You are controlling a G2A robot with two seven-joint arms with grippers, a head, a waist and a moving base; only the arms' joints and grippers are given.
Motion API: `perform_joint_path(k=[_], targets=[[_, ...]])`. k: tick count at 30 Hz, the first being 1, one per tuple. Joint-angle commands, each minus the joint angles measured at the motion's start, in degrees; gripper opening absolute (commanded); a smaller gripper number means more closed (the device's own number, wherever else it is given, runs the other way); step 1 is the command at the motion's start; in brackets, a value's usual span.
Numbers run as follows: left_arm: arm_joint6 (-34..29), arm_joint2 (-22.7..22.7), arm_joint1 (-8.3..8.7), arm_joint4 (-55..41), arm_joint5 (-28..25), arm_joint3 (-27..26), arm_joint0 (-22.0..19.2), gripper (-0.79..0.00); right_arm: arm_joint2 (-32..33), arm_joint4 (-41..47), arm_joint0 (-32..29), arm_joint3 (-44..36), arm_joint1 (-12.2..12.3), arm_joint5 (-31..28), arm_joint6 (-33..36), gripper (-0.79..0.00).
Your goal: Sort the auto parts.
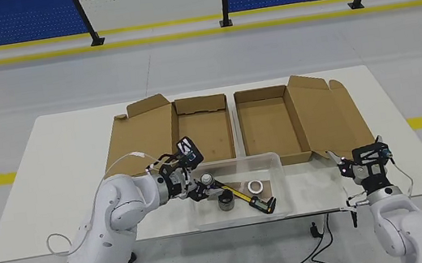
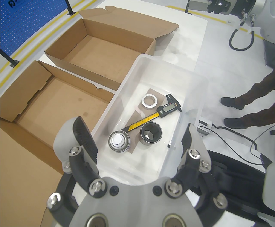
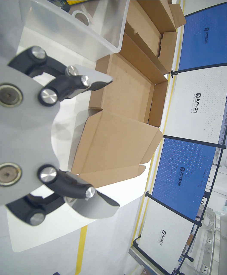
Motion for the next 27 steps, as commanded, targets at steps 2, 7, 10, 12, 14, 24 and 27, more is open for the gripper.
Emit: perform_joint_path(k=[2, 7, 10, 12, 14, 24, 27], targets=[[0.0, 0.0, 0.0, 0.0, 0.0, 0.0, 0.0, 0.0, 0.0, 0.0, 0.0, 0.0, 0.0, 0.0, 0.0, 0.0], [0.0, 0.0, 0.0, 0.0, 0.0, 0.0, 0.0, 0.0, 0.0, 0.0, 0.0, 0.0, 0.0, 0.0, 0.0, 0.0], [0.0, 0.0, 0.0, 0.0, 0.0, 0.0, 0.0, 0.0, 0.0, 0.0, 0.0, 0.0, 0.0, 0.0, 0.0, 0.0], [0.3, 0.2, 0.06, 1.1, 0.7, -0.3, 0.1, 0.0, 0.0, 0.0, 0.0, 0.0, 0.0, 0.0, 0.0, 0.0], [-0.5, 0.6, 0.16, 2.3, 0.8, -0.6, -0.5, 0.0, 0.0, 0.0, 0.0, 0.0, 0.0, 0.0, 0.0, 0.0], [-7.7, 5.3, -0.2, 2.0, 4.6, 3.1, -6.1, 0.0, 0.0, 0.0, 0.0, 0.0, 0.0, 0.0, 0.0, 0.0], [-8.4, 6.3, -0.31, 1.2, 5.2, 4.7, -7.3, -0.018, 0.0, 0.0, 0.0, 0.0, 0.0, 0.0, 0.0, 0.0]])
